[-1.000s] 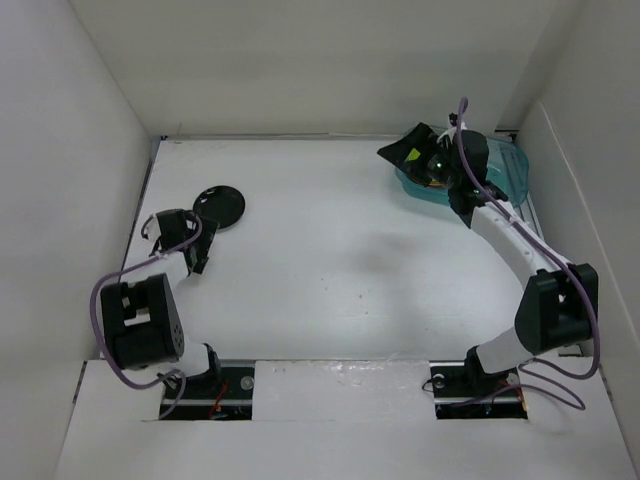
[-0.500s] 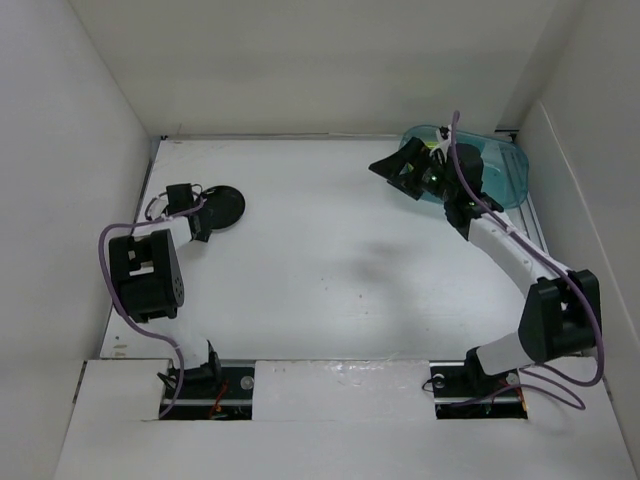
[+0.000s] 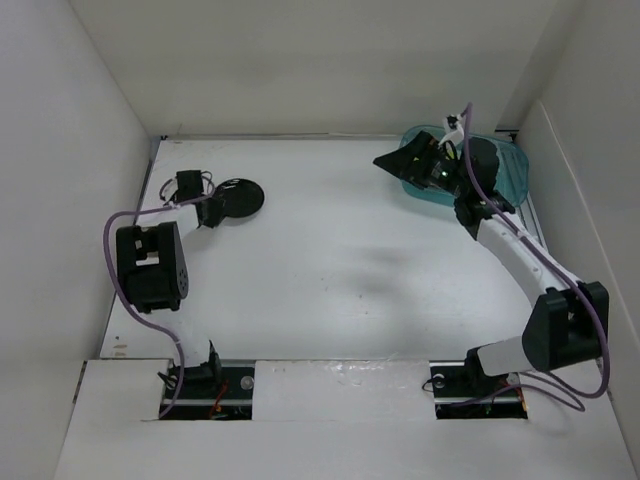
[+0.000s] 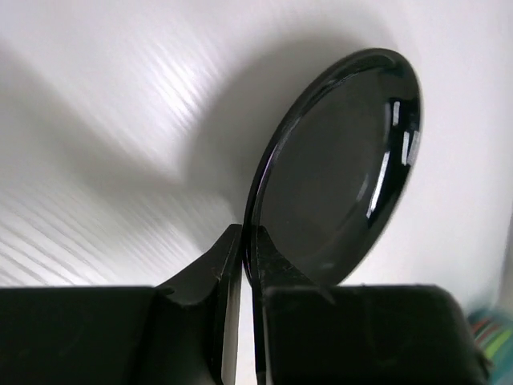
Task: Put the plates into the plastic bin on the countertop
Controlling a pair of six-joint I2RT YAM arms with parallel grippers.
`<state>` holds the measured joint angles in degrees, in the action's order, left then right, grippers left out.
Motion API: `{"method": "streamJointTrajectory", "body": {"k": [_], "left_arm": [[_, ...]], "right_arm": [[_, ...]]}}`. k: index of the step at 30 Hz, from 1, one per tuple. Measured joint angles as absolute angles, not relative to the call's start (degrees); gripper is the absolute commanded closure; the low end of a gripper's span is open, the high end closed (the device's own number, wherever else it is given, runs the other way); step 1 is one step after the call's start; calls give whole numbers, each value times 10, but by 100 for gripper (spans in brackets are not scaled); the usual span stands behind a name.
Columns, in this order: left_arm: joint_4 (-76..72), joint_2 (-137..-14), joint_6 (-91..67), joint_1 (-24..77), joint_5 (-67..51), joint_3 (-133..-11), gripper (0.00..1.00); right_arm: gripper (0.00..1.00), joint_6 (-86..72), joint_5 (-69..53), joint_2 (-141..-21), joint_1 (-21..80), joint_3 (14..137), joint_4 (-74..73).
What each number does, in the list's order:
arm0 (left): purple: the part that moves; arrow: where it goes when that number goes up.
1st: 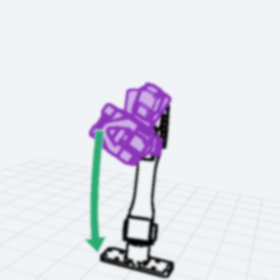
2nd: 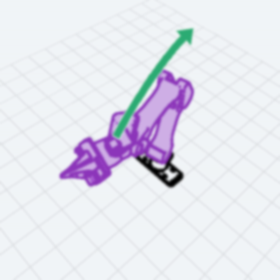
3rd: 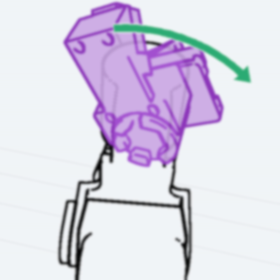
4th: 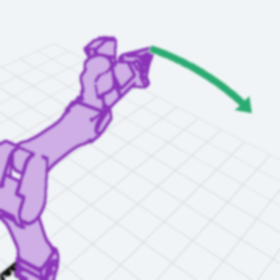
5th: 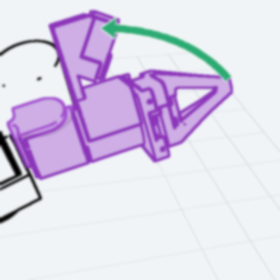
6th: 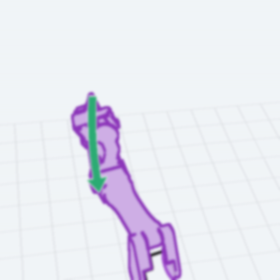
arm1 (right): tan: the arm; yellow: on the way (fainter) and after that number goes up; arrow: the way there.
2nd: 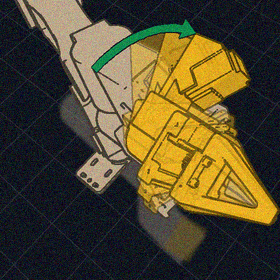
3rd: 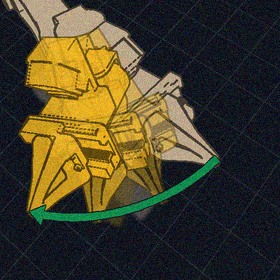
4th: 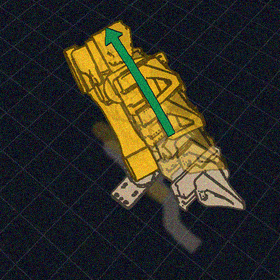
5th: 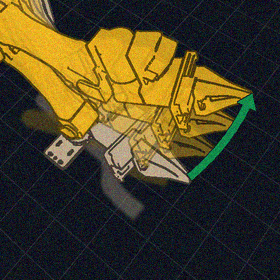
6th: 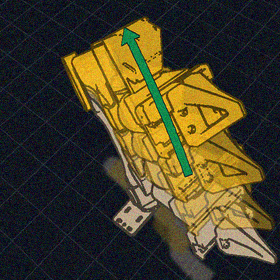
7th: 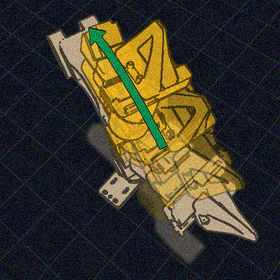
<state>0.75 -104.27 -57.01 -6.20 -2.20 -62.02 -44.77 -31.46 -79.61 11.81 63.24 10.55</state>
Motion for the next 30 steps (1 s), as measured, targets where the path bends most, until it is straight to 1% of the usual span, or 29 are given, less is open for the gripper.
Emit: {"method": "streamJointTrajectory", "body": {"k": [2, 6, 10, 15, 17, 20, 21, 23, 24, 25, 26, 27, 28, 30], "left_arm": [[32, -1024, -540, -23, -19, -635, 100], [75, -992, -484, 95, -11, -691, 100], [82, -943, -456, 186, -31, -705, 100], [90, -902, -439, 203, -69, -705, 100], [85, -896, -435, 201, -98, -705, 100], [63, -892, -428, 197, -157, -701, 100], [56, -892, -426, 197, -179, -701, 100], [38, -892, -423, 198, -218, -696, 100], [25, -892, -423, 198, -239, -692, 100], [13, -892, -423, 198, -255, -687, 100], [3, -892, -422, 198, -266, -681, 85], [2, -892, -419, 198, -270, -677, 51], [11, -892, -413, 198, -265, -674, 1], [27, -894, -416, 194, -260, -677, 0]], "right_arm": [[4, -430, -328, -830, 136, 656, 103], [5, -392, -353, -897, 159, 687, 100], [5, -363, -330, -931, 161, 689, 84], [6, -341, -312, -940, 158, 687, 80], [8, -336, -311, -946, 158, 687, 81], [13, -334, -320, -965, 158, 687, 86], [16, -335, -327, -973, 158, 687, 90], [32, -341, -342, -992, 157, 687, 102], [42, -346, -351, -1002, 157, 687, 107], [69, -353, -360, -1010, 157, 687, 113], [93, -360, -370, -1017, 157, 686, 119], [100, -366, -378, -1021, 157, 686, 126], [100, -384, -392, -1022, 153, 684, 132], [100, -400, -390, -1022, 148, 680, 149]]}}
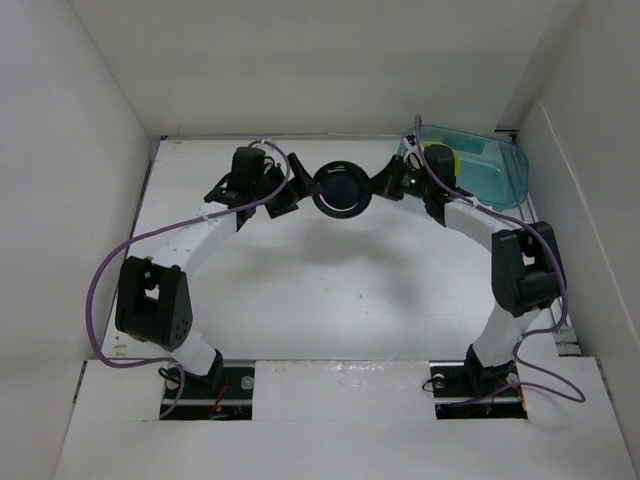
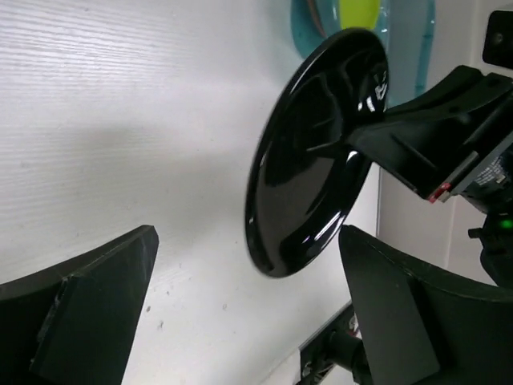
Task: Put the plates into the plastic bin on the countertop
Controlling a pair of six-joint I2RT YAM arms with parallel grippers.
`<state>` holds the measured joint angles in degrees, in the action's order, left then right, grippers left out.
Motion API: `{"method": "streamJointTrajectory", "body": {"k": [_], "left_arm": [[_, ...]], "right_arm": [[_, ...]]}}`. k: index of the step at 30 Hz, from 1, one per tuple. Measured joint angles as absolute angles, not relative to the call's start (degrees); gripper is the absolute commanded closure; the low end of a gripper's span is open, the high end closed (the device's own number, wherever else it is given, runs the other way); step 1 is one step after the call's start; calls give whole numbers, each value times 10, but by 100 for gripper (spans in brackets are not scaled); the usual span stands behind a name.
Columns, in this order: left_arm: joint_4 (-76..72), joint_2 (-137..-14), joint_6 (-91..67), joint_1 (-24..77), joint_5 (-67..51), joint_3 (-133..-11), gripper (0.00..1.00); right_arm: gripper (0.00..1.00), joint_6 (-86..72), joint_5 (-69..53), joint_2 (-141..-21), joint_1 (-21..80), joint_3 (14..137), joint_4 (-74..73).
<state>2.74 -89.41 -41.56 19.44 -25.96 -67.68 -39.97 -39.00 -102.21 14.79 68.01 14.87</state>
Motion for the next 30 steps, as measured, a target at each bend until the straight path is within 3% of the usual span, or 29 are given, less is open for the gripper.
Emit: {"method": "streamJointTrajectory", "body": {"k": [5, 11, 22, 28, 29, 30], "left_arm": [[101, -871, -412, 203, -150, -695, 0], [209, -749, -389, 203, -13, -730, 0], [284, -631, -321, 190, 76, -726, 0], [302, -632, -306, 178, 82, -707, 0], [302, -632, -305, 178, 82, -707, 0], [302, -632, -304, 179, 82, -707, 0]], "right_arm": [[100, -448, -327, -1013, 110, 662, 158], [100, -489, -192, -1013, 21, 702, 121], [100, -509, -70, -1147, -83, 910, 37], [100, -509, -66, -1199, -86, 921, -15], [98, -509, -65, -1201, -86, 921, -24], [80, -509, -64, -1202, -86, 920, -30]]}}
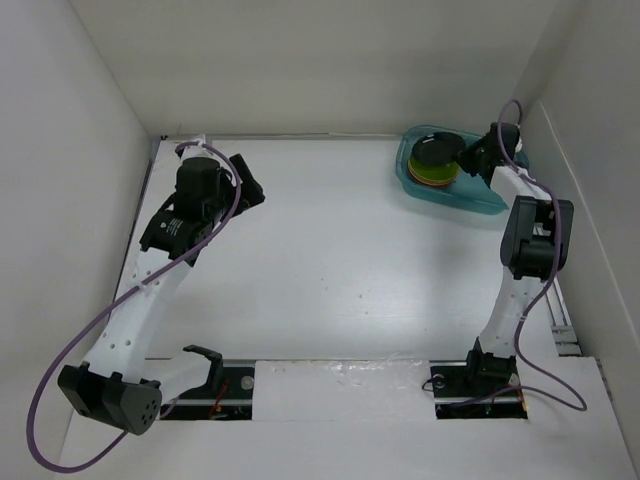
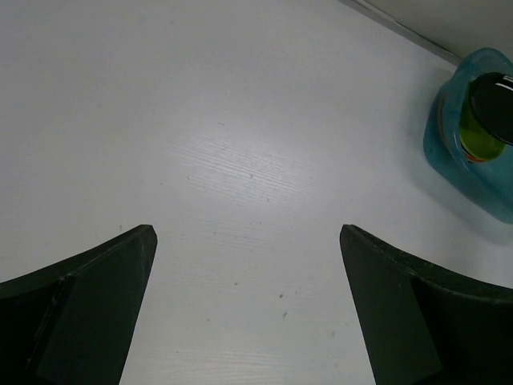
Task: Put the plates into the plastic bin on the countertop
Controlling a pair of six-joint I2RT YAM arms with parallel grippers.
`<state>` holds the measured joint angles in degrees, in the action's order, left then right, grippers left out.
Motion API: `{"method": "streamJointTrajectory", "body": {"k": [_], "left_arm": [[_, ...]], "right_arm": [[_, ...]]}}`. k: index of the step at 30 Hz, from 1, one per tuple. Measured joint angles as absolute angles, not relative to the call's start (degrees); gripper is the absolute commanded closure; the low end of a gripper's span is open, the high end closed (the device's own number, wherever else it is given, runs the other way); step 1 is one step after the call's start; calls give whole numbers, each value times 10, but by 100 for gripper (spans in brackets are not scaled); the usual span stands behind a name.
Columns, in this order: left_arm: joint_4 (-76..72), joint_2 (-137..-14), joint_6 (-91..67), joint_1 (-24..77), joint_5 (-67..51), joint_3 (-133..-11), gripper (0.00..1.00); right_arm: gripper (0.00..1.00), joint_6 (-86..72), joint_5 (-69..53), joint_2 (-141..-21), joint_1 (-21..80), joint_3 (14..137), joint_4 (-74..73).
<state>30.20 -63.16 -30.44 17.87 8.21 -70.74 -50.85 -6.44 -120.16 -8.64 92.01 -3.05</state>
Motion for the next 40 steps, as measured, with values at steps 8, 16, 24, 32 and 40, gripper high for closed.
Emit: {"method": "streamJointTrajectory", "body": {"k": [8, 16, 24, 32, 40], "left_arm": [[303, -632, -299, 179, 81, -707, 0], [316, -643, -297, 179, 100, -721, 0], [361, -668, -284, 179, 154, -813, 0], [368, -600, -281, 179, 211, -846, 0], [379, -430, -286, 180, 278, -800, 0]], "right_arm": [[0, -512, -55, -1173, -84, 892, -30], [0, -487, -3, -982, -41, 847, -66], [0, -418, 105, -797, 80, 821, -148], [0, -354, 217, -567, 267, 767, -273], [0, -326, 261, -404, 328, 763, -376]]}}
